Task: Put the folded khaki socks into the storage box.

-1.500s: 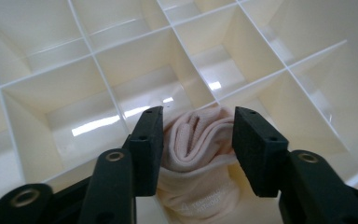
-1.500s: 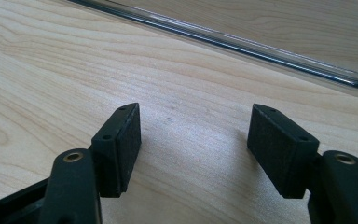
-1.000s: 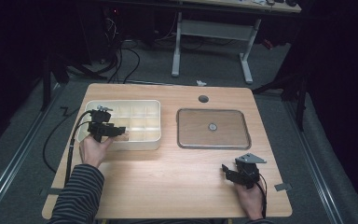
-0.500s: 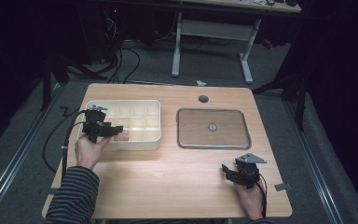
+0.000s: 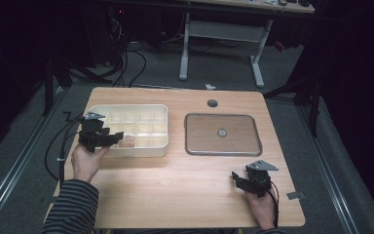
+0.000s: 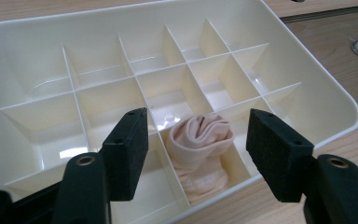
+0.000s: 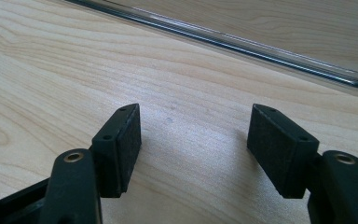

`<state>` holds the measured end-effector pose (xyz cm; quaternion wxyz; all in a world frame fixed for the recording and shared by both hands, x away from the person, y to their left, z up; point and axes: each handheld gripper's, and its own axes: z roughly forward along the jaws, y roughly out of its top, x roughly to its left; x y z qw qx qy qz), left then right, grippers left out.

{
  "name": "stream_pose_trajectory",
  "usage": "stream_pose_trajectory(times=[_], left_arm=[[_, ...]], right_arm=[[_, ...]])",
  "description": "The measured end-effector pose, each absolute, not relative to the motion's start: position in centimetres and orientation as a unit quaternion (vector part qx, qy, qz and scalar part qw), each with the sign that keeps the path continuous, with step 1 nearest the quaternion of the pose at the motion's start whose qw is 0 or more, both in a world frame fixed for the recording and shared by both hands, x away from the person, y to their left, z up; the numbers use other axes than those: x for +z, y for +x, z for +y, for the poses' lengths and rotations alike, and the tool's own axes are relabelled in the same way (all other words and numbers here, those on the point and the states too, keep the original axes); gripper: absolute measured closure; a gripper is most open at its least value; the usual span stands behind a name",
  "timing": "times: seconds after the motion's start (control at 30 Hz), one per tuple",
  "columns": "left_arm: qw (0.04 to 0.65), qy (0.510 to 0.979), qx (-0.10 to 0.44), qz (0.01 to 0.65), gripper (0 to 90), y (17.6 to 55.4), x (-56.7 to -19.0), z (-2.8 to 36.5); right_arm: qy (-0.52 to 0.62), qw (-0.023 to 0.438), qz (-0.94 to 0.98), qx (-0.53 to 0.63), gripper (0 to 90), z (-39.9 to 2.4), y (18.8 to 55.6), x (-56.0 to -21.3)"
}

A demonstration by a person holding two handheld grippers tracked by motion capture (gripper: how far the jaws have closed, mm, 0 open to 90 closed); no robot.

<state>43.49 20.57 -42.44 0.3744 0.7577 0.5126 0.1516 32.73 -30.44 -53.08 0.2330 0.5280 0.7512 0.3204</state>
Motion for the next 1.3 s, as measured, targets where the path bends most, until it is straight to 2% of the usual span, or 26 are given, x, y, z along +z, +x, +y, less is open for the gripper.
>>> stream_pose_trajectory(times=[0.23,0.4,0.67,0.73,1.3], left_arm=[[0.381,0.753,0.157,0.512,35.5,42.4,-42.3,20.6],[0.381,0.748,0.173,0.515,27.2,41.8,-42.3,20.5],[0.371,0.743,0.19,0.523,23.2,41.0,-42.3,20.1],[0.38,0.747,0.181,0.514,18.3,40.8,-42.4,20.0],[0.396,0.743,0.188,0.506,17.8,38.6,-42.7,18.9]], right_arm=[[0.528,0.233,0.751,0.32,34.8,-30.4,32.7,-53.1],[0.528,0.233,0.751,0.32,34.8,-30.4,32.7,-53.1],[0.528,0.233,0.751,0.32,34.8,-30.4,32.7,-53.1],[0.528,0.233,0.751,0.32,34.8,-30.4,32.7,-53.1],[0.529,0.233,0.751,0.32,34.8,-30.4,32.7,-53.1]])
